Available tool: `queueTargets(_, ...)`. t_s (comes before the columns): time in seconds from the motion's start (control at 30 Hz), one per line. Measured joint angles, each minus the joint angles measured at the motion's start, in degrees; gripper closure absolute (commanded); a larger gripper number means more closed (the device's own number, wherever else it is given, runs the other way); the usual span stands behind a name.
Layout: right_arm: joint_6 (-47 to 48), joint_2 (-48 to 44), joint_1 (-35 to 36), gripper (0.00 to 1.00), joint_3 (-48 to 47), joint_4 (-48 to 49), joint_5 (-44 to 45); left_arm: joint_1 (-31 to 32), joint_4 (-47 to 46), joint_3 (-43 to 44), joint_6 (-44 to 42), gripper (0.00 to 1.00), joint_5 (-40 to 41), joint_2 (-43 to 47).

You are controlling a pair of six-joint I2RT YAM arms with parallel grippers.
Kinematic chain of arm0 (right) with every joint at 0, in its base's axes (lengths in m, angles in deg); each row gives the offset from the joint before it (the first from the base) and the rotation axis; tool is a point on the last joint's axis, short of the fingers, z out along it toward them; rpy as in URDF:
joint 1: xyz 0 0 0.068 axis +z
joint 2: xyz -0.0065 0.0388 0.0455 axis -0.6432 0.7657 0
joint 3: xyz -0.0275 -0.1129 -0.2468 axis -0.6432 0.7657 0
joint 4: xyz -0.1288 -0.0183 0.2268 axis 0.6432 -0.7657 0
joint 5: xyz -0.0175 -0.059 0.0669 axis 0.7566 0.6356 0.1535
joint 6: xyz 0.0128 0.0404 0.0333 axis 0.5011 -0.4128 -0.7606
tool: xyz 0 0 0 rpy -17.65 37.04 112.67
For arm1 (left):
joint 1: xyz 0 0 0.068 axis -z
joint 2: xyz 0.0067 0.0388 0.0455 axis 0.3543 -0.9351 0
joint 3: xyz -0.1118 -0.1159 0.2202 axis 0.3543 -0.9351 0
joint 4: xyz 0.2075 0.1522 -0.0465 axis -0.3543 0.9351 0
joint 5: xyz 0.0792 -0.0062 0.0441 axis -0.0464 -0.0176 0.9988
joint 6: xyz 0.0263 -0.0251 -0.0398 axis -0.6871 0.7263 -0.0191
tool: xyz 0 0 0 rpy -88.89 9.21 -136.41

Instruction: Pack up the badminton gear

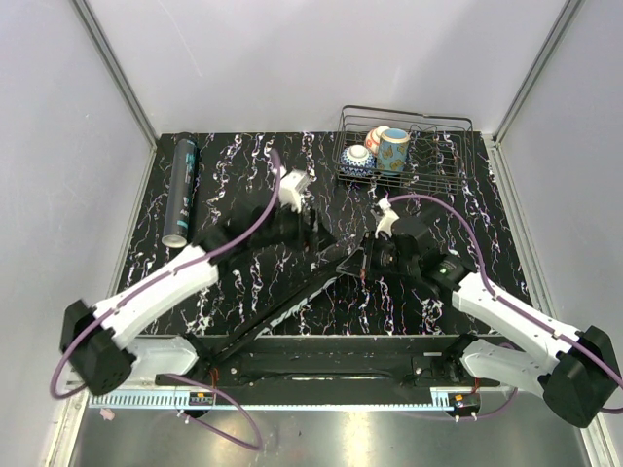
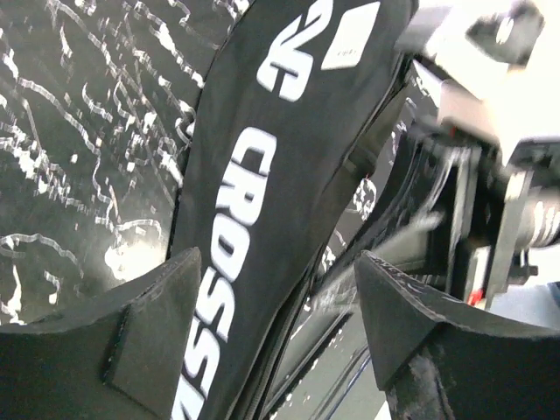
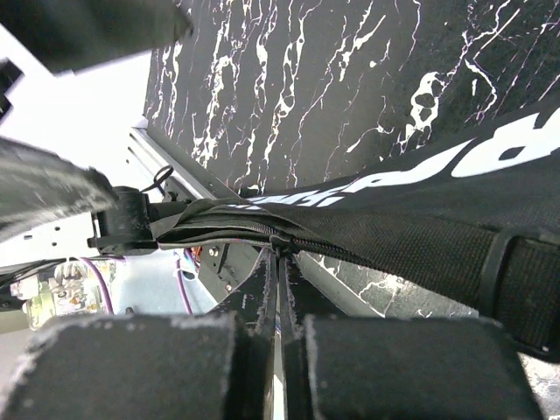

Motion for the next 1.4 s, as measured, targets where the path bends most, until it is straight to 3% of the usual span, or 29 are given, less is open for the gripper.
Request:
queueTargets(0.07, 0.0, 0.0, 0.0, 1.0, -0.4, -0.2, -0.2, -0.7, 1.1, 6.2, 0.0, 0.31, -1.3, -5.5)
queueTargets(0.23, 0.5, 0.0, 0.0, 1.0, -2.0, -0.6, -1.2, -2.1, 1.0, 19.2, -1.9, 0.3, -15.7, -20.0)
queueTargets(0.47, 0.7, 0.0, 0.0, 1.0, -2.8, -1.2, -2.3, -2.6, 1.3, 24.1, -4.7, 0.34, -31.1, -32.2)
queueTargets(0.6, 0.7, -0.4, 0.0, 1.0, -2.8, -1.7, -3.0, -2.8, -3.5, 25.0, -4.0, 0.24, -37.7, -35.4)
queueTargets(0.8, 0.7, -1.8, 0.1, 1.0, -3.3, -1.8, -3.5, -2.6, -11.1, 25.0, -2.6, 0.24, -43.8, -37.9)
queueTargets(0.9, 0.7, -1.8, 0.2, 1.0, -3.5, -2.1, -4.0, -2.2, -12.4, 25.0, -2.8, 0.32, -44.6, -38.8)
queueTargets(1.0, 0.3, -1.8, 0.2, 1.0, -3.5, -3.1, -3.5, -1.6, -12.3, 25.1, -3.1, 0.51, -44.5, -39.4)
queueTargets(1.03, 0.0, -1.7, 0.1, 1.0, -3.5, -3.4, -2.8, -1.1, -11.8, 25.1, -3.6, 0.62, -44.4, -39.5)
queueTargets(1.13, -0.2, -1.7, -0.2, 1.0, -3.5, -4.0, -1.9, 0.1, -10.8, 25.2, -4.5, 0.76, -42.6, -39.5)
queueTargets(1.2, 0.0, -1.7, -0.1, 1.0, -3.5, -4.2, -1.5, 0.8, -10.2, 25.2, -4.5, 0.92, -40.9, -39.5)
queueTargets(1.3, 0.5, -1.7, -0.1, 1.0, -3.5, -4.5, -0.9, 1.9, -10.9, 24.8, -4.2, 1.0, -38.5, -39.4)
queueTargets(1.4, 0.8, -1.7, -0.1, 1.0, -3.5, -5.1, -0.7, 2.4, -13.1, 22.6, -2.9, 1.0, -35.8, -38.2)
